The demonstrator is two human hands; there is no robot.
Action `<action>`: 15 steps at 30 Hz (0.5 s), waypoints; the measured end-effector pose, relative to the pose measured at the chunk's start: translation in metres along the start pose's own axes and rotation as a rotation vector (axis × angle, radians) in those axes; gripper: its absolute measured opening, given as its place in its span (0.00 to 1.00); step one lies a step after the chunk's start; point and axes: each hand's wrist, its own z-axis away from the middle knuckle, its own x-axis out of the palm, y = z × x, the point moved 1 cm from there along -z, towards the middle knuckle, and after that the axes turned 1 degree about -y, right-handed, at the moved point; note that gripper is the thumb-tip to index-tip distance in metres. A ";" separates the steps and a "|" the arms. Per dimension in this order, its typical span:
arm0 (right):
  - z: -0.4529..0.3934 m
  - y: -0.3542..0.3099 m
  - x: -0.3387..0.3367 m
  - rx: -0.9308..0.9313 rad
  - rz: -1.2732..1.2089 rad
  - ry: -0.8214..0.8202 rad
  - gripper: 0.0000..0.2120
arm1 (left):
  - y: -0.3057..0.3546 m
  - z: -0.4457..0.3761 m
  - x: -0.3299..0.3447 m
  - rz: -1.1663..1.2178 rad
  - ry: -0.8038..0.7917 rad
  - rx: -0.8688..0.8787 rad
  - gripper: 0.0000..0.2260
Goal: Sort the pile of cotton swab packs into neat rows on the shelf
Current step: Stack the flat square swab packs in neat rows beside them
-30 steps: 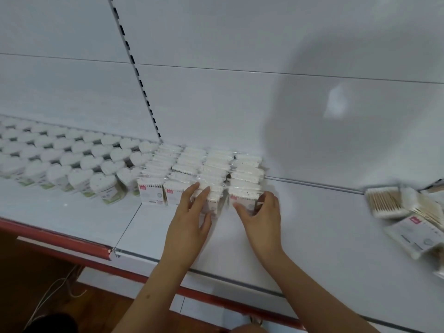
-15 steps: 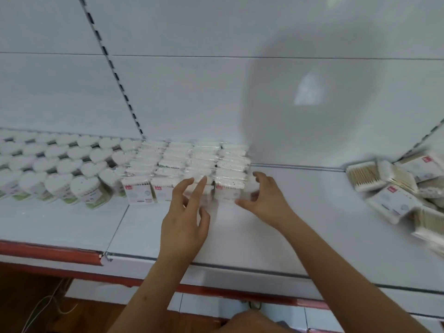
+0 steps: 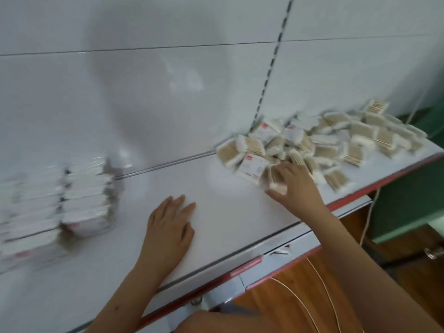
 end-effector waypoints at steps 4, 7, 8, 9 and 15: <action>0.015 0.021 0.011 -0.053 0.038 -0.072 0.34 | 0.009 -0.008 0.002 0.008 -0.006 -0.045 0.25; 0.017 0.015 0.005 0.030 -0.089 0.049 0.23 | 0.010 -0.007 -0.001 0.014 -0.022 -0.057 0.25; 0.017 0.008 -0.001 0.075 -0.142 0.087 0.21 | 0.010 -0.007 -0.002 0.025 -0.017 -0.057 0.24; 0.016 0.001 -0.008 0.120 -0.207 0.120 0.19 | 0.012 -0.007 -0.004 0.057 -0.005 -0.057 0.24; 0.013 -0.054 -0.048 0.125 -0.731 0.144 0.10 | 0.054 -0.027 -0.028 0.656 -0.042 -0.136 0.17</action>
